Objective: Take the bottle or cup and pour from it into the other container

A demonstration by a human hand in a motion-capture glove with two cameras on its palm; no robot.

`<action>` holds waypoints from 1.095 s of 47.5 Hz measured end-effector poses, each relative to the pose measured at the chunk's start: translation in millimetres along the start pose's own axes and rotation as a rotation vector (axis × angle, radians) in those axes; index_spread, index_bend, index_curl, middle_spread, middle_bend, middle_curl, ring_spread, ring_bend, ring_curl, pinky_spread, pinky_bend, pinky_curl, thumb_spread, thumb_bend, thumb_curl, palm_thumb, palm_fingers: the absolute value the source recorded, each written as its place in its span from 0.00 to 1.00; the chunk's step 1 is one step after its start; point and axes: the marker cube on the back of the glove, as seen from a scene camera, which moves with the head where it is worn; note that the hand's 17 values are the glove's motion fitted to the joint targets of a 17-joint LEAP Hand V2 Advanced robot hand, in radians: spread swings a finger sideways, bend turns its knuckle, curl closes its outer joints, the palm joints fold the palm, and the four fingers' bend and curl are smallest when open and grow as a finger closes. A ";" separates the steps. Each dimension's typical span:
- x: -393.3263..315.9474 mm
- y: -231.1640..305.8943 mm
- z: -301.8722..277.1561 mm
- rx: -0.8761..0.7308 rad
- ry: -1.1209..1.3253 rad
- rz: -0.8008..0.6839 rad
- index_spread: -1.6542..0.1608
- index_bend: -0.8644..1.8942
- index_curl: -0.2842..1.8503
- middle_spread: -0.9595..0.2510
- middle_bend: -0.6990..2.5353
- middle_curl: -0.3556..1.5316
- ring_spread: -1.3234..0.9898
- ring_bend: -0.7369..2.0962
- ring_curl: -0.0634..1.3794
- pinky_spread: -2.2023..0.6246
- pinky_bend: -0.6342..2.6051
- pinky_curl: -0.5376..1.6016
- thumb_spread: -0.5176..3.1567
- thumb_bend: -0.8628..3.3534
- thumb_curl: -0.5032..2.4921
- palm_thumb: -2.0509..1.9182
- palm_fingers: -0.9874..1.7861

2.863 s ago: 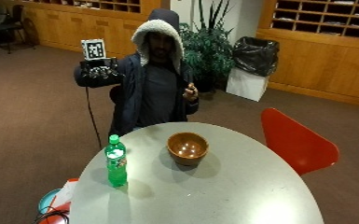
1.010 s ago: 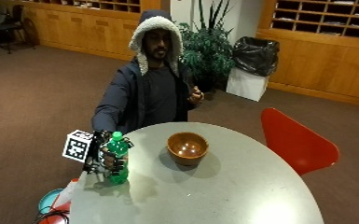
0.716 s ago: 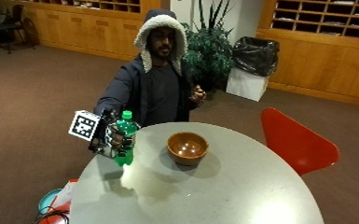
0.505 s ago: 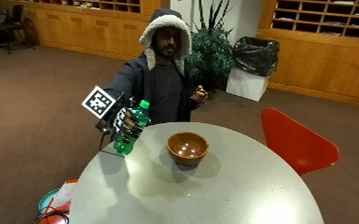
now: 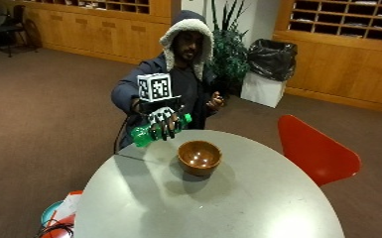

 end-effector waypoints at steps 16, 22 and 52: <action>-52.8 -14.2 20.6 -0.155 0.423 -0.130 0.76 0.35 0.24 0.62 0.31 0.43 0.50 0.47 0.33 0.79 0.33 0.42 0.31 0.20 0.37 0.75 0.75; -68.4 -14.3 33.5 -0.202 0.524 -0.174 0.76 0.35 0.24 0.62 0.31 0.43 0.50 0.47 0.33 0.79 0.33 0.42 0.31 0.20 0.37 0.75 0.75; -96.9 -9.3 44.4 -0.250 0.761 -0.251 0.76 0.35 0.24 0.61 0.31 0.43 0.50 0.47 0.33 0.79 0.32 0.42 0.31 0.20 0.37 0.74 0.75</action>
